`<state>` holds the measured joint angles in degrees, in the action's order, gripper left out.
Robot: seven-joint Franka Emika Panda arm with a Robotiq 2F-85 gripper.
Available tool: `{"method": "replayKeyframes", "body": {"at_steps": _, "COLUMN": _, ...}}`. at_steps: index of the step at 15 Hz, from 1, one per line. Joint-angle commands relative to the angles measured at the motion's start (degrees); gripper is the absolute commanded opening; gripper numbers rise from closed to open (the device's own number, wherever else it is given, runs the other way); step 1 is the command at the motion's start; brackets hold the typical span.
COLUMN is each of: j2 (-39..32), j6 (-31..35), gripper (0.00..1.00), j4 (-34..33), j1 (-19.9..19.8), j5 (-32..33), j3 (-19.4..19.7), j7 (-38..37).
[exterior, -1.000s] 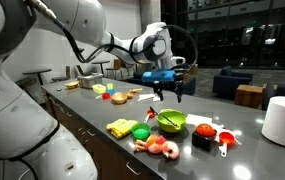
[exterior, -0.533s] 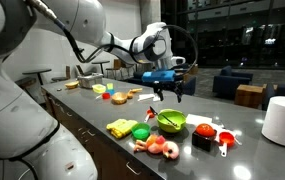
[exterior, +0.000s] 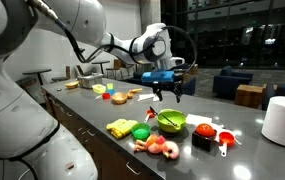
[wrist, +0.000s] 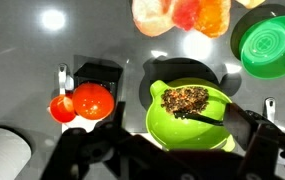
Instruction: Pick up the orange measuring cup and pour its contents into the lime green bowl
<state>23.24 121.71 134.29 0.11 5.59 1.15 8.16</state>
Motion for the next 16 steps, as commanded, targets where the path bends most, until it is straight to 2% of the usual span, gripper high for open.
{"method": "replayKeyframes", "body": {"at_steps": 1, "j2": -2.6, "j6": -1.2, "gripper": 1.00, "j4": -1.7, "j1": 2.6, "j5": -2.6, "j3": -1.6, "j7": -0.3}}
{"method": "replayKeyframes", "body": {"at_steps": 7, "j2": -10.4, "j6": 0.3, "gripper": 1.00, "j4": -6.1, "j1": 7.9, "j5": -6.6, "j3": -7.1, "j7": -2.6}}
{"method": "replayKeyframes", "body": {"at_steps": 16, "j2": -30.5, "j6": 1.5, "gripper": 1.00, "j4": -21.4, "j1": 11.4, "j5": -8.8, "j3": -12.0, "j7": -1.1}}
